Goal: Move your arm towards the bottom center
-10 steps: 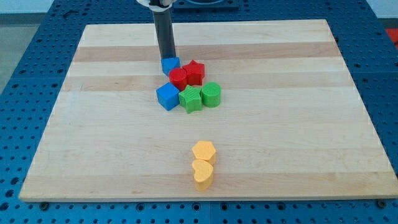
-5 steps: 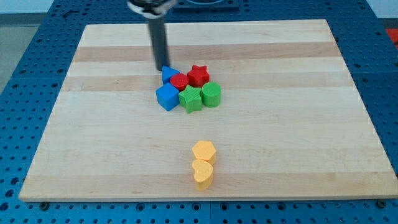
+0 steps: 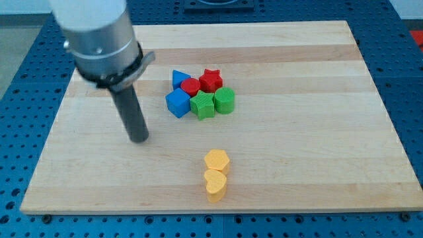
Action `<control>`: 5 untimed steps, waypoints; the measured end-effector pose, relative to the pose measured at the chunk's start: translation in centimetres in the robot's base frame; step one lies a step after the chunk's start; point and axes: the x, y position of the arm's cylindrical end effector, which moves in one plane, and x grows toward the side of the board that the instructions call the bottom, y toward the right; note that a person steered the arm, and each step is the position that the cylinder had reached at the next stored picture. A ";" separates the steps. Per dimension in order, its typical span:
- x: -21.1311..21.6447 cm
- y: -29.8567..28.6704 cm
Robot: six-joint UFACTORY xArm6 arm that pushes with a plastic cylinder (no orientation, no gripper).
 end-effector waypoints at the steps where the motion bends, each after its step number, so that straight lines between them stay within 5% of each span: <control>1: 5.2 1.3; 3: 8.6 10.1; 5: 8.6 11.3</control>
